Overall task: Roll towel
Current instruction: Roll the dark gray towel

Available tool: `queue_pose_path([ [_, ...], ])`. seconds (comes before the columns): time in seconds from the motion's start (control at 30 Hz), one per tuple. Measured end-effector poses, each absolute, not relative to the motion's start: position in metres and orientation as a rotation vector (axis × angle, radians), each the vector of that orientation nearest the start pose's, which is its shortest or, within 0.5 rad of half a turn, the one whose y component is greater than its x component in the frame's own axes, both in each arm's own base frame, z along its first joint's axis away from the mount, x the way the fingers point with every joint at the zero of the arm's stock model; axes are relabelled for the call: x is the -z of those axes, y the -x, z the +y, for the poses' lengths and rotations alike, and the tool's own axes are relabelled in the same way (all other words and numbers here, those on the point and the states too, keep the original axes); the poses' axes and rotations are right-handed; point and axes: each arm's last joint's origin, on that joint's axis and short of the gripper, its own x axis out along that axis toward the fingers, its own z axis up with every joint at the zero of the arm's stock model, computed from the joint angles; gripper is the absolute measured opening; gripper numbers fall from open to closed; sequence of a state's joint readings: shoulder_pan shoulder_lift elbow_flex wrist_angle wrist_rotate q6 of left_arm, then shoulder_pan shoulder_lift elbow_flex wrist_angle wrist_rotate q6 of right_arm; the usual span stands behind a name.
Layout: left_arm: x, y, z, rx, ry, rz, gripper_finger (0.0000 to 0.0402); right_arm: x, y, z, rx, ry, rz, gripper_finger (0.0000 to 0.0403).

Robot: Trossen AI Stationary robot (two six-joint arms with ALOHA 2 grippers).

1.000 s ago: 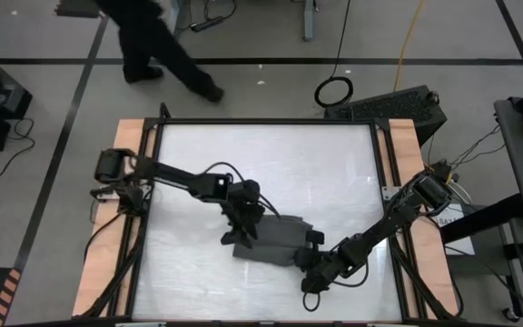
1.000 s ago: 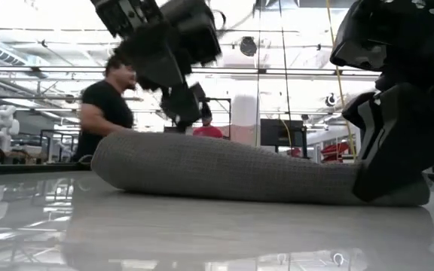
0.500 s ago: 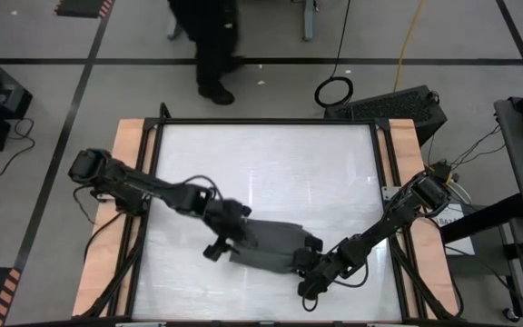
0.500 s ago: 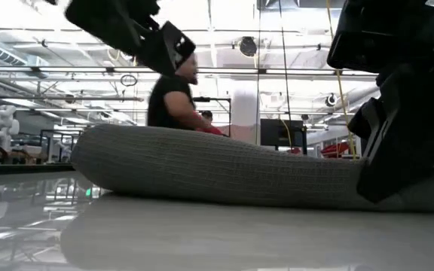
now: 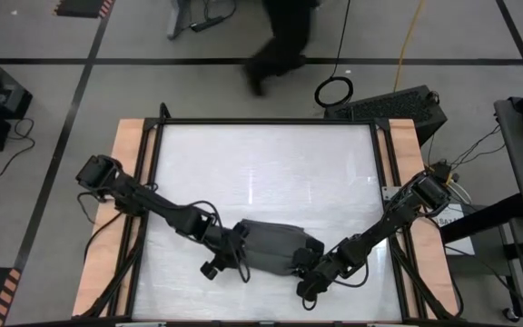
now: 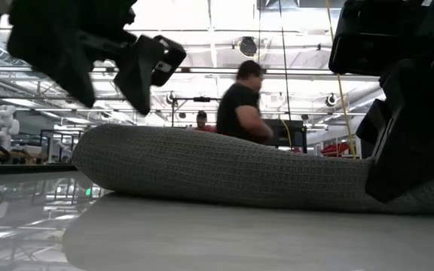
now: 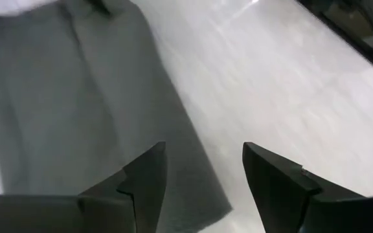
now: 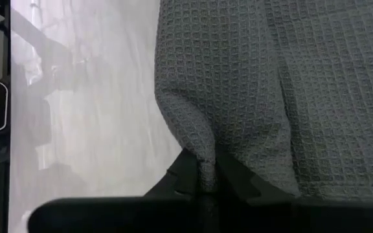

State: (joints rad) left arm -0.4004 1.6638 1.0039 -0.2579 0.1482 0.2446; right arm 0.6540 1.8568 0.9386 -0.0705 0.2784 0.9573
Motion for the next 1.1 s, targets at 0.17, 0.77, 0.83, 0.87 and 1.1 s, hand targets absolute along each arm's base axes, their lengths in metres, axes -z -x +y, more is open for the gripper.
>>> queue_pose_path([
  [0.17, -0.176, -0.303, -0.146, 0.617, -0.38, 0.884, 0.0206, -0.119, -0.278, 0.203, 0.102, -0.451, 0.939, 0.0015],
  [0.77, -0.13, -0.314, -0.148, 0.352, -0.458, 0.999, 0.0256, -0.12, -0.28, 0.204, 0.091, -0.469, 0.919, 0.0015],
  [0.83, -0.129, -0.315, -0.148, 0.341, -0.441, 1.007, 0.0221, -0.12, -0.28, 0.204, 0.09, -0.47, 0.917, 0.0015],
  [0.87, -0.128, -0.315, -0.147, 0.338, -0.434, 1.01, 0.0197, -0.12, -0.28, 0.204, 0.09, -0.471, 0.917, 0.0015],
  [1.1, -0.127, -0.321, -0.134, 0.387, -0.322, 1.037, 0.0017, -0.122, -0.28, 0.207, 0.086, -0.551, 0.92, 0.0015],
])
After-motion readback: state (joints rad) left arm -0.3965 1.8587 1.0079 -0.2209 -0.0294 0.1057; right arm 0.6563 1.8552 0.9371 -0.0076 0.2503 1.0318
